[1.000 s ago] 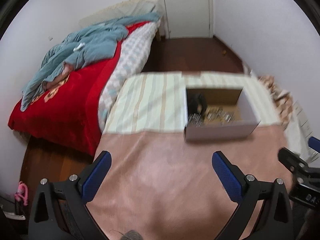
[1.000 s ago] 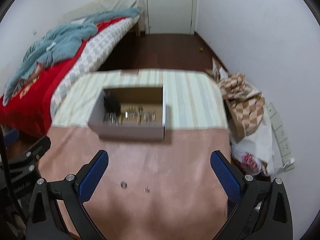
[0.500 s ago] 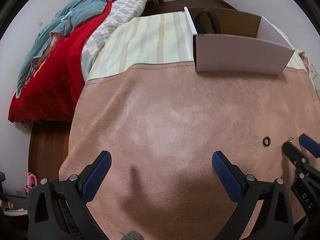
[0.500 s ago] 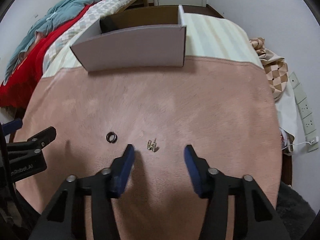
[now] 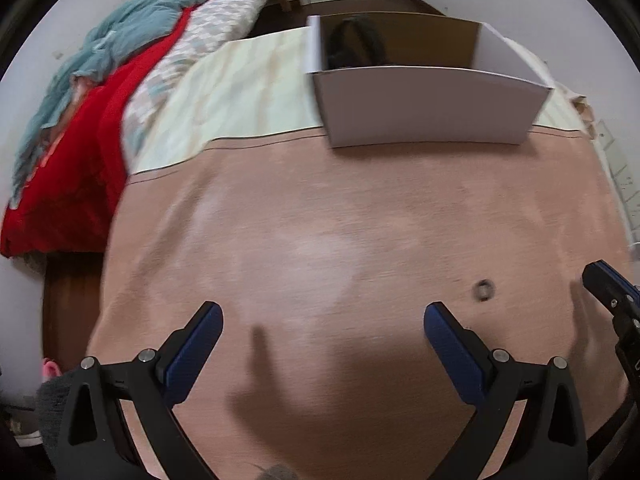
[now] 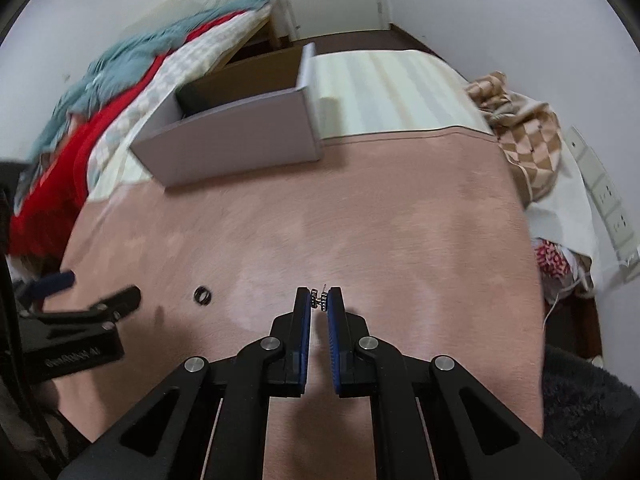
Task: Organize jewelry
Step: 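Grasp the gold earring with the right tool while the left tool grasps the other black ring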
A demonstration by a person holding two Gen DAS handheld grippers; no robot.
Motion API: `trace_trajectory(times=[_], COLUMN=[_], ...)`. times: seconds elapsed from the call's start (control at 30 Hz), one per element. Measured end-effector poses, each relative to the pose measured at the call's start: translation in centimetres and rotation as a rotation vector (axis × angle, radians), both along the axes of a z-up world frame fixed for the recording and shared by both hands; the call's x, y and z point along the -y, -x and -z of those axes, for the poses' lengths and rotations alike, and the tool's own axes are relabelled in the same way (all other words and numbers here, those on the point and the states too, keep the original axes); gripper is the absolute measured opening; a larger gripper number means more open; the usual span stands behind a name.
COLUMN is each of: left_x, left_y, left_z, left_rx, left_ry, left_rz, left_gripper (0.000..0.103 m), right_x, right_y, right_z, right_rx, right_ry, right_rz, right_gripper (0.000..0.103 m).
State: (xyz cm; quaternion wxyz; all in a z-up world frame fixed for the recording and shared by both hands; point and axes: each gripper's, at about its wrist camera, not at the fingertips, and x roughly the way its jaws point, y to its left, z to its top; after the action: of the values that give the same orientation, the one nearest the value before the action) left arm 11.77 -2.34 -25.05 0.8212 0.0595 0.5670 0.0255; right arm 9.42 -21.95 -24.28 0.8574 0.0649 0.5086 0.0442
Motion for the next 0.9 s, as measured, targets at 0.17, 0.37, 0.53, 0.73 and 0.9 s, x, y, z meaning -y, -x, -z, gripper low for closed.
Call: trace_trajectory(times=[0.17, 0.37, 0.53, 0.73, 0.9], left_x=[3.1, 5.4, 6.3, 5.9, 5.6], left_y=[-0.3, -0.1, -0.2, -0.4, -0.3], left_z=[0.8, 1.4, 0.9, 0.8, -1.1], left_rx=[-0.015, -0.015, 0.007, 0.017, 0.064], left_ry=[0.092, 0.120, 0.122, 0.117, 0.123], left_rz=[0.063, 0.122, 0.160, 0.180, 0.175], left_gripper=[0.102, 0.067, 0.016, 0.010, 0.010], right_x=[2.0, 3.3, 3.3, 3.2, 2.9], right_y=[0.0, -0.1, -0.3, -0.5, -0.5], right_z=[-0.9, -0.6, -0.5, -0.5, -1.7], right_rx=[0.017, 0.010, 0.009, 0.014, 0.036], right_ry=[-0.004, 0.000, 0.003, -0.003, -0.018], right_rz=[0.051, 0.080, 0.082, 0.082, 0.078], right_gripper=[0.009, 0.009, 0.009, 0.009, 0.009])
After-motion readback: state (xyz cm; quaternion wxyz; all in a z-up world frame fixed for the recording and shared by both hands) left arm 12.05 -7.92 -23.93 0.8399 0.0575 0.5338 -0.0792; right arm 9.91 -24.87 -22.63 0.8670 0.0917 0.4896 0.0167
